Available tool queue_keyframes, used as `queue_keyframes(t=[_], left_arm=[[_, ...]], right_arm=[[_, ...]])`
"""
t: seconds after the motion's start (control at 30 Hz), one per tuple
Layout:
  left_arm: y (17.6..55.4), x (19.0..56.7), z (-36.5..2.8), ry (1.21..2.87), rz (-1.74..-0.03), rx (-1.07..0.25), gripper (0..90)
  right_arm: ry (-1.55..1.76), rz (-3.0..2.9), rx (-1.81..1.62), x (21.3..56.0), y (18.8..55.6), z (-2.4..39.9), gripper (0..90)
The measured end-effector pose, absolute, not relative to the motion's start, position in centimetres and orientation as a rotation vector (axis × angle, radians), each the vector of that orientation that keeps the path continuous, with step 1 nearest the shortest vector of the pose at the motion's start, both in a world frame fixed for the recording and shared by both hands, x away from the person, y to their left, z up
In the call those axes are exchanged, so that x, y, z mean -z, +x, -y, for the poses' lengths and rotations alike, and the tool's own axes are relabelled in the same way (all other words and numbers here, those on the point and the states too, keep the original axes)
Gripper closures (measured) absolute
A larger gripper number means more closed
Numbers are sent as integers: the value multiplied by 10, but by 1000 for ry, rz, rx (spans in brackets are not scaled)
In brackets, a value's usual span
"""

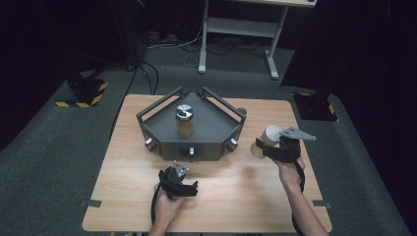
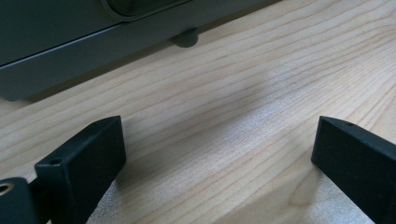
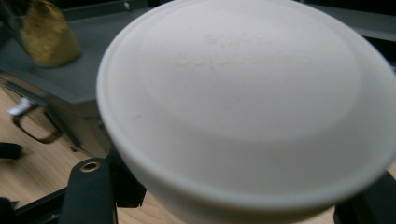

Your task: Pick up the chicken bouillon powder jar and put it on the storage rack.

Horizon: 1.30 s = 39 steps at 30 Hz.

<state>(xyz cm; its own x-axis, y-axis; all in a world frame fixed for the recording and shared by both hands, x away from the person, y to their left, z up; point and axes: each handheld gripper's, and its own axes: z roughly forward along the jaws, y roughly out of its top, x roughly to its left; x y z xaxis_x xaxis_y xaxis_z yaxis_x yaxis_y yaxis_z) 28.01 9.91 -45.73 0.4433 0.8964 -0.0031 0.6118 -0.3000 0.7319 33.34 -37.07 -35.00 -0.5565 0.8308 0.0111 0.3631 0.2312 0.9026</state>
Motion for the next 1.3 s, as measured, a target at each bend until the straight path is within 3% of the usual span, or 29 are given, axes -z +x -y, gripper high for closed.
queue_keyframes(t=[0.63,1.3], left_arm=[[280,457,-98,2027,-1264,-547,27],[280,457,-98,2018,-1273,-549,30]], right_arm=[[898,-2146,-1340,290,359,307,332],[916,-2191,-1310,283,400,246,333]])
